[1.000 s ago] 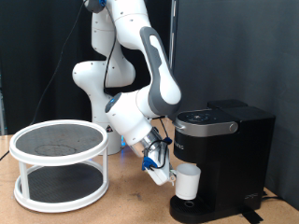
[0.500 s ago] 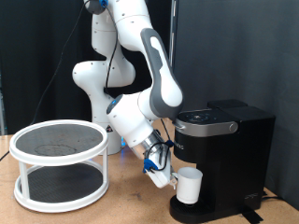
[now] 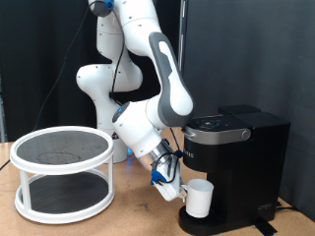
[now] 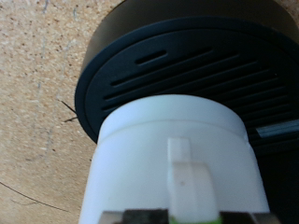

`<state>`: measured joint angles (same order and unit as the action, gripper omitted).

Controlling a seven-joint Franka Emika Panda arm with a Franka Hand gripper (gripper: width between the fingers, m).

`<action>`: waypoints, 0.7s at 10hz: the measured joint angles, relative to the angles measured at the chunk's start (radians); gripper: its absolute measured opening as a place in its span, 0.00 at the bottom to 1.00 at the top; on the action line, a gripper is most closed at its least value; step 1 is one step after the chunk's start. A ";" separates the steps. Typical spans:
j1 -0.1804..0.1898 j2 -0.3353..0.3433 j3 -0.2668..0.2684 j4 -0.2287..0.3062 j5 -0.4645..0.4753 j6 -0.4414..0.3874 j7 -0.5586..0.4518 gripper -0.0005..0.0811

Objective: Make a cup of coffee with the keurig machine

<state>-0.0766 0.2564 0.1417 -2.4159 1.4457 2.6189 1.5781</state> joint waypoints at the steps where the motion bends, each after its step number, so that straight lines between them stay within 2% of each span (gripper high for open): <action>1: -0.001 0.000 0.000 0.000 -0.004 -0.020 0.000 0.02; 2: -0.002 0.000 0.000 0.000 -0.008 -0.040 0.000 0.03; 3: -0.003 0.000 0.000 0.000 -0.010 -0.058 -0.003 0.24; 4: -0.003 0.000 0.000 -0.001 -0.010 -0.066 -0.005 0.24; 5: -0.003 0.000 0.000 -0.001 -0.011 -0.070 -0.005 0.47; 6: -0.004 0.000 -0.002 -0.004 -0.019 -0.074 -0.005 0.47; 7: -0.009 -0.001 -0.006 -0.012 -0.031 -0.079 -0.013 0.63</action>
<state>-0.0856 0.2553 0.1353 -2.4277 1.4149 2.5394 1.5648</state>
